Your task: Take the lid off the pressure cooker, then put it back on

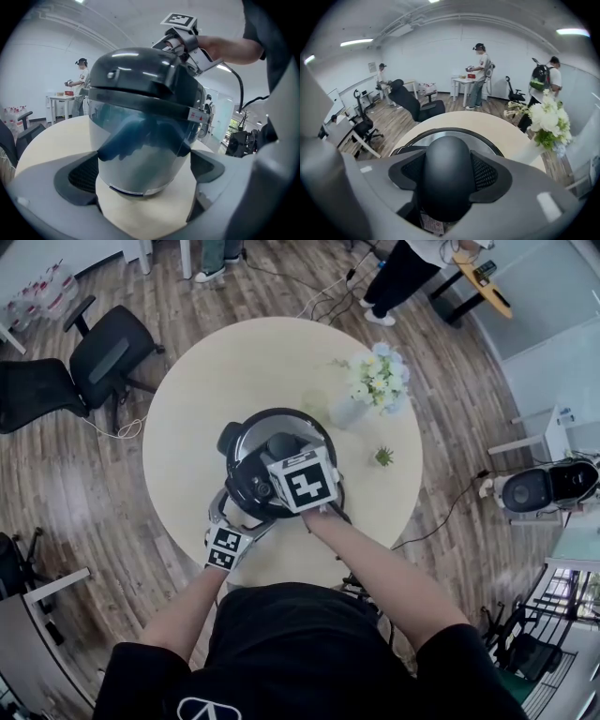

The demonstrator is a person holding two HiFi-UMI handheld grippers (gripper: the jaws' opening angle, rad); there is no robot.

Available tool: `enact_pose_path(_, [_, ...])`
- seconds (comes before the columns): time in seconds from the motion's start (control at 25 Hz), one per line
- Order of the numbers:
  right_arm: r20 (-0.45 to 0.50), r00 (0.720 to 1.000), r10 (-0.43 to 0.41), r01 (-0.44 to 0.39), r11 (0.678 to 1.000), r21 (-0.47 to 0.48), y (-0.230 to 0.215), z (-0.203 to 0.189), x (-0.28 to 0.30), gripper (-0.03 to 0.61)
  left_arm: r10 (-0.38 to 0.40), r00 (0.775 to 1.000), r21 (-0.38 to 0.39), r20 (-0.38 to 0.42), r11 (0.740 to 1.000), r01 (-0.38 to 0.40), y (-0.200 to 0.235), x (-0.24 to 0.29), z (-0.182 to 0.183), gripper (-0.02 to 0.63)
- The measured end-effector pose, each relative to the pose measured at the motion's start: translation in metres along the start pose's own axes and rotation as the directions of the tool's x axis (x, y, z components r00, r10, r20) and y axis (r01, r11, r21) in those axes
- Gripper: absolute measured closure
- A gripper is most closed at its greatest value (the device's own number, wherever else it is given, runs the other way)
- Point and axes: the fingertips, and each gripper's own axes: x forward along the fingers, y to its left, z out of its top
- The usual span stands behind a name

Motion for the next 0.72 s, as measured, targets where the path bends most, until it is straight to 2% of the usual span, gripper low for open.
enact_pose_path(0.12, [0.025, 0.999, -0.035, 0.034, 0.999, 0.033, -0.0007, 0.0022, -0.0021, 0.285, -0.002, 1.000, 0.001, -0.001, 1.000, 0.002, -0.0001, 0.0008, 0.0005, 0.025])
enact_pose_path(0.36, [0.019, 1.000, -0.005, 0.005, 1.000, 0.010, 0.0013, -0.0003, -0.0017, 0.288, -0.008, 1.000, 0.002, -0.005, 1.000, 0.008, -0.0012, 0.0009, -0.0002, 0.025])
enact_pose_path(0.72, [0.003, 1.000, -0.006, 0.006, 1.000, -0.012, -0.0021, 0.0041, -0.0013, 0.291, -0.012, 1.000, 0.007, -0.008, 1.000, 0.012, -0.0003, 0.0007, 0.0002, 0.025])
